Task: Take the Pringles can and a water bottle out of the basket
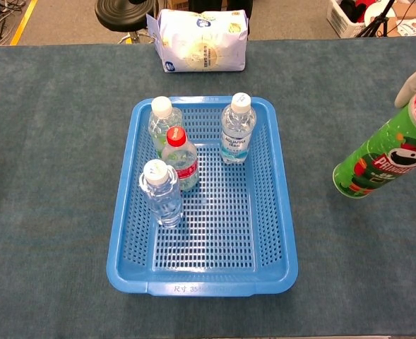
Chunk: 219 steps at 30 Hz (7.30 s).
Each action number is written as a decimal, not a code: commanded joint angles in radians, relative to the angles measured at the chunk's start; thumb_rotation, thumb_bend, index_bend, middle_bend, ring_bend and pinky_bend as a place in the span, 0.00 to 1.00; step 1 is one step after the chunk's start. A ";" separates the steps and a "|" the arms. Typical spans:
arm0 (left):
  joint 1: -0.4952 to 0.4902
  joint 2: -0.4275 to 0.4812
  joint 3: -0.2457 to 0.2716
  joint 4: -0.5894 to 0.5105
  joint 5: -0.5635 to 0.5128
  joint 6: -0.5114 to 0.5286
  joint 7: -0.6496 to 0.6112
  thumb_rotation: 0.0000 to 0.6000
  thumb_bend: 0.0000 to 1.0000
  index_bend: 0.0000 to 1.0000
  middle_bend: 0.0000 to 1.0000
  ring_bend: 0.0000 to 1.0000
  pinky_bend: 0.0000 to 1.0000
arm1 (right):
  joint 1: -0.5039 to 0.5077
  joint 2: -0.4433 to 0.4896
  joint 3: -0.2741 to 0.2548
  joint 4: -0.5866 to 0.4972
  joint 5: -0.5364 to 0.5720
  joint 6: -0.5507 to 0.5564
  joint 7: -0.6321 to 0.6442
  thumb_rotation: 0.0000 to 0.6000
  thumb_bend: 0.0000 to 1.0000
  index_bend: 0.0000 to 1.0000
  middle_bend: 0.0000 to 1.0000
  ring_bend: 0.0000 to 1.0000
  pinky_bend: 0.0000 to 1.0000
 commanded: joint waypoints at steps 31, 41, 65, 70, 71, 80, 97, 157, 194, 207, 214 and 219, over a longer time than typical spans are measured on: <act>0.010 -0.006 0.006 0.017 -0.002 0.011 -0.022 1.00 0.25 0.24 0.17 0.10 0.34 | 0.068 -0.070 0.115 0.063 -0.025 -0.021 0.027 1.00 0.00 0.01 0.12 0.10 0.39; 0.013 0.002 0.006 0.020 0.000 0.014 -0.036 1.00 0.25 0.24 0.18 0.10 0.34 | 0.197 -0.152 0.194 0.117 0.017 -0.145 0.030 1.00 0.00 0.08 0.18 0.11 0.39; -0.026 0.066 -0.008 0.024 0.018 -0.022 -0.055 1.00 0.25 0.25 0.18 0.10 0.34 | 0.475 -0.357 0.228 0.257 0.106 -0.500 -0.113 1.00 0.00 0.12 0.24 0.17 0.43; -0.023 0.070 -0.004 0.027 0.018 -0.021 -0.066 1.00 0.25 0.25 0.18 0.10 0.34 | 0.498 -0.387 0.221 0.281 0.111 -0.509 -0.117 1.00 0.00 0.13 0.26 0.19 0.43; -0.022 0.070 -0.003 0.028 0.018 -0.020 -0.067 1.00 0.25 0.25 0.18 0.10 0.34 | 0.502 -0.391 0.219 0.285 0.112 -0.512 -0.117 1.00 0.00 0.13 0.26 0.19 0.43; -0.014 0.067 0.005 0.038 0.014 -0.018 -0.080 1.00 0.25 0.25 0.18 0.10 0.34 | 0.545 -0.430 0.204 0.319 0.118 -0.542 -0.120 1.00 0.00 0.19 0.31 0.25 0.44; 0.004 0.060 0.015 0.060 0.011 -0.009 -0.110 1.00 0.25 0.25 0.18 0.10 0.34 | 0.599 -0.475 0.189 0.358 0.166 -0.593 -0.153 1.00 0.00 0.26 0.35 0.29 0.45; -0.006 0.051 0.008 0.037 0.017 -0.019 -0.077 1.00 0.25 0.25 0.18 0.10 0.34 | 0.443 -0.161 0.213 0.027 0.163 -0.257 -0.193 1.00 0.00 0.56 0.60 0.59 0.61; -0.019 0.025 0.010 0.030 -0.002 -0.036 -0.042 1.00 0.25 0.25 0.18 0.10 0.35 | 0.195 -0.081 0.100 0.046 0.278 -0.285 -0.212 1.00 0.00 0.12 0.19 0.31 0.62; -0.018 0.026 0.005 0.034 0.004 -0.022 -0.055 1.00 0.25 0.25 0.18 0.10 0.35 | 0.074 -0.107 0.147 0.050 0.256 -0.038 -0.305 1.00 0.00 0.14 0.22 0.30 0.62; -0.018 0.009 -0.004 0.064 0.039 0.010 -0.098 1.00 0.25 0.29 0.22 0.13 0.36 | -0.045 -0.139 0.134 0.044 0.234 0.135 -0.439 1.00 0.00 0.21 0.27 0.30 0.60; -0.025 0.006 -0.003 0.083 0.049 0.001 -0.121 1.00 0.25 0.30 0.23 0.14 0.37 | -0.130 -0.154 0.129 0.033 0.187 0.272 -0.459 1.00 0.00 0.23 0.30 0.30 0.59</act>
